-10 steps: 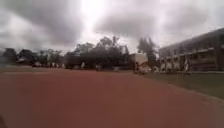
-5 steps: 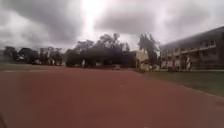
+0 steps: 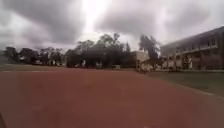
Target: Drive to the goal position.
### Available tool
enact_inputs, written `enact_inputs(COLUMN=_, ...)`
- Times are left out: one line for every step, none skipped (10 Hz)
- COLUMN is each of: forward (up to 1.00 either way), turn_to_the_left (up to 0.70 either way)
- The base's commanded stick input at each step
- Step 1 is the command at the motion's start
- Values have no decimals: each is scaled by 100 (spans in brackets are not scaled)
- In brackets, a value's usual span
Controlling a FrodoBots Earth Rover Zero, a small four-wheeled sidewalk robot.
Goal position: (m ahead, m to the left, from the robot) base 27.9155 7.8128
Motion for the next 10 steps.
enact_inputs(forward=70, turn_to_the_left=0)
enact_inputs(forward=70, turn_to_the_left=0)
enact_inputs(forward=70, turn_to_the_left=0)
enact_inputs(forward=70, turn_to_the_left=0)
enact_inputs(forward=70, turn_to_the_left=0)
enact_inputs(forward=70, turn_to_the_left=0)
enact_inputs(forward=70, turn_to_the_left=0)
enact_inputs(forward=70, turn_to_the_left=0)
enact_inputs(forward=70, turn_to_the_left=0)
enact_inputs(forward=70, turn_to_the_left=0)
